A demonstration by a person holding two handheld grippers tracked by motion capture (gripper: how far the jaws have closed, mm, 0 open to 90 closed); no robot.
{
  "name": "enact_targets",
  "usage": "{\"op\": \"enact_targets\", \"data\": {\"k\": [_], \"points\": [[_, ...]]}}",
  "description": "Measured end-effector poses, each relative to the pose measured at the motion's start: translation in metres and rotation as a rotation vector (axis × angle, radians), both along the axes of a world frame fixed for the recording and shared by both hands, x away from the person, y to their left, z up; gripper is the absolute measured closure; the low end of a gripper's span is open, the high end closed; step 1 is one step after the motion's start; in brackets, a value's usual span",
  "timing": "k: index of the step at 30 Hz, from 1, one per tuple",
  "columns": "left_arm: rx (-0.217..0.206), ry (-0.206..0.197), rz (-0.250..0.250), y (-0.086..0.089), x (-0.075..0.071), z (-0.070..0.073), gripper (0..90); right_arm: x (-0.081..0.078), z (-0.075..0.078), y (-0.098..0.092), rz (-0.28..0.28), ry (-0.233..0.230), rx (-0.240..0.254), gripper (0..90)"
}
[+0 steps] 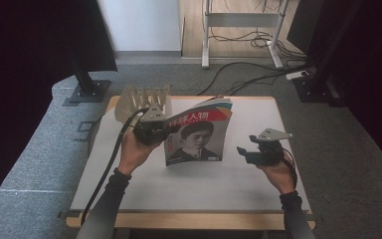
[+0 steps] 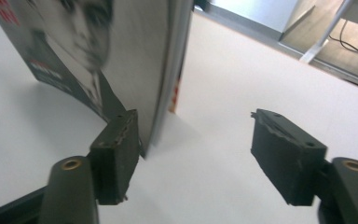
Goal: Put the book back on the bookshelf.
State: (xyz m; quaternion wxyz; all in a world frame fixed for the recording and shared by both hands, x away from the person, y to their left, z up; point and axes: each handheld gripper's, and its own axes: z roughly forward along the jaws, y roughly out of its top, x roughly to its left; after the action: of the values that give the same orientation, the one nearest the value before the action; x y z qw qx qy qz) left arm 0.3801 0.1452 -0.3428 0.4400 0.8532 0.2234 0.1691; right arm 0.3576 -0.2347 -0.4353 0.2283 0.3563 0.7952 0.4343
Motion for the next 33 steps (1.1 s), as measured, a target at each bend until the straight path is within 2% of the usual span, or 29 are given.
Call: {"op": "enact_targets", "data": {"k": [8, 11, 16, 23, 29, 30, 33], "points": [[-0.018, 0.022, 0.034, 0.018, -0.002, 0.007, 87.0, -0.008, -0.033, 0.000, -0.002, 0.066, -0.031, 18.3], [-0.022, 0.031, 0.049, 0.024, -0.003, 0.009, 87.0, -0.010, -0.045, 0.001, -0.018, 0.081, -0.044, 13.5], [-0.023, 0.032, 0.067, 0.034, -0.007, 0.013, 87.1, -0.013, -0.061, 0.003, -0.035, 0.117, -0.068, 11.2], [-0.047, 0.025, 0.104, 0.052, -0.015, 0.021, 87.1, -0.014, -0.079, 0.001, -0.085, 0.157, -0.100, 0.0], [-0.058, 0.035, 0.159, 0.072, -0.019, 0.022, 87.1, -0.013, -0.094, 0.001, -0.100, 0.187, -0.137, 0.0], [-0.058, 0.035, 0.166, 0.075, -0.019, 0.022, 87.1, -0.013, -0.096, 0.001, -0.099, 0.195, -0.139, 0.0], [-0.073, 0.036, 0.191, 0.085, -0.021, 0.023, 87.1, -0.012, -0.100, -0.002, -0.102, 0.204, -0.101, 0.0]]}}
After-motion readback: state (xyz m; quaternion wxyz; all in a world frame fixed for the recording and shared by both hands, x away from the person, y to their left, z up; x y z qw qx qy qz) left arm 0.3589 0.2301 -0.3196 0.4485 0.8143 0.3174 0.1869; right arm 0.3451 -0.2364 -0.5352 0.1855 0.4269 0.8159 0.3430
